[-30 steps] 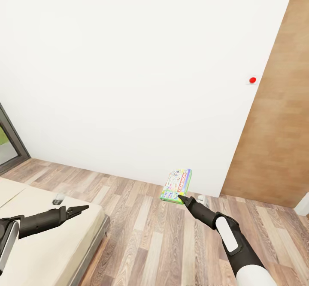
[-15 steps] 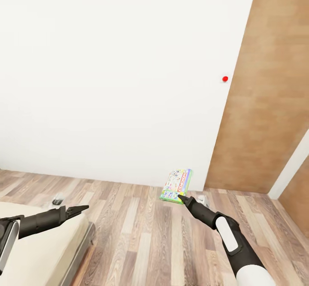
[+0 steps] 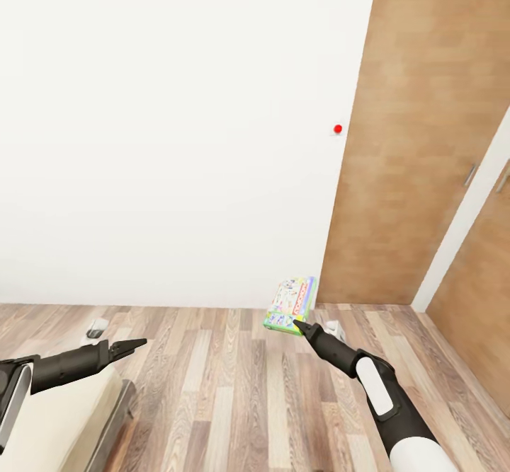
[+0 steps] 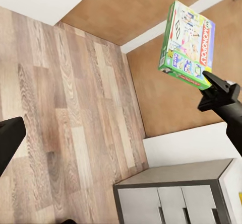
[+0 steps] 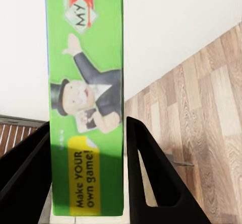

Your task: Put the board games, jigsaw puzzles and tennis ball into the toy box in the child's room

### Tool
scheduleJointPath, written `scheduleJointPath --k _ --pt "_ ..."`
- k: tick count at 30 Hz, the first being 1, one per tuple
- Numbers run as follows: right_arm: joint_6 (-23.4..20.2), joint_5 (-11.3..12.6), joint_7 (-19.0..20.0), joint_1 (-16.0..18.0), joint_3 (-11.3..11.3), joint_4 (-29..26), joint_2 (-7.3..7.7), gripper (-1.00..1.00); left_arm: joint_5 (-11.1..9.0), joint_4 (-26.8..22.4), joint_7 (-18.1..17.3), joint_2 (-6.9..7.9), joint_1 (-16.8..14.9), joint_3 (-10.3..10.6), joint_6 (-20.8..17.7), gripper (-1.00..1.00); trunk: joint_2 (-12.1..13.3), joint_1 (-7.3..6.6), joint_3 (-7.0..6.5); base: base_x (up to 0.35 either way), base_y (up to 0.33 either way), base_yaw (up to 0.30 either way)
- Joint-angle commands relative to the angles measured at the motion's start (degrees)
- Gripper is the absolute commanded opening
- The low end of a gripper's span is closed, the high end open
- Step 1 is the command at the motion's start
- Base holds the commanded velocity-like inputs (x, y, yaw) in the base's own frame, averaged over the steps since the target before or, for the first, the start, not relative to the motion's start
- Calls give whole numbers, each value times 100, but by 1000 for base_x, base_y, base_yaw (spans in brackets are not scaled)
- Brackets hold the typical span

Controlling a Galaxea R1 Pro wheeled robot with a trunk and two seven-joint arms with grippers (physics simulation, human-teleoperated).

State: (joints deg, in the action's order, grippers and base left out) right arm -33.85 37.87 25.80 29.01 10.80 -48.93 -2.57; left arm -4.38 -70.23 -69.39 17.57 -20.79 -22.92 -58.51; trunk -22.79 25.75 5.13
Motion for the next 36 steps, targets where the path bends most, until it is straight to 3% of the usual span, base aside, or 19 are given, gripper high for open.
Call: scheduleJointPath --k 1,8,36 --pt "-43 2 97 7 27 -1 -7 -100 -19 0 -5 1 -4 -2 -47 100 -13 4 13 0 0 -37" --pt "-40 -27 389 8 64 3 0 -100 -19 -1 -4 2 -4 -6 -40 100 -13 4 23 0 0 -67" --pt "-44 9 408 8 72 2 107 -100 -24 -7 -14 7 -4 -10 -38 100 -13 4 153 0 0 -229"
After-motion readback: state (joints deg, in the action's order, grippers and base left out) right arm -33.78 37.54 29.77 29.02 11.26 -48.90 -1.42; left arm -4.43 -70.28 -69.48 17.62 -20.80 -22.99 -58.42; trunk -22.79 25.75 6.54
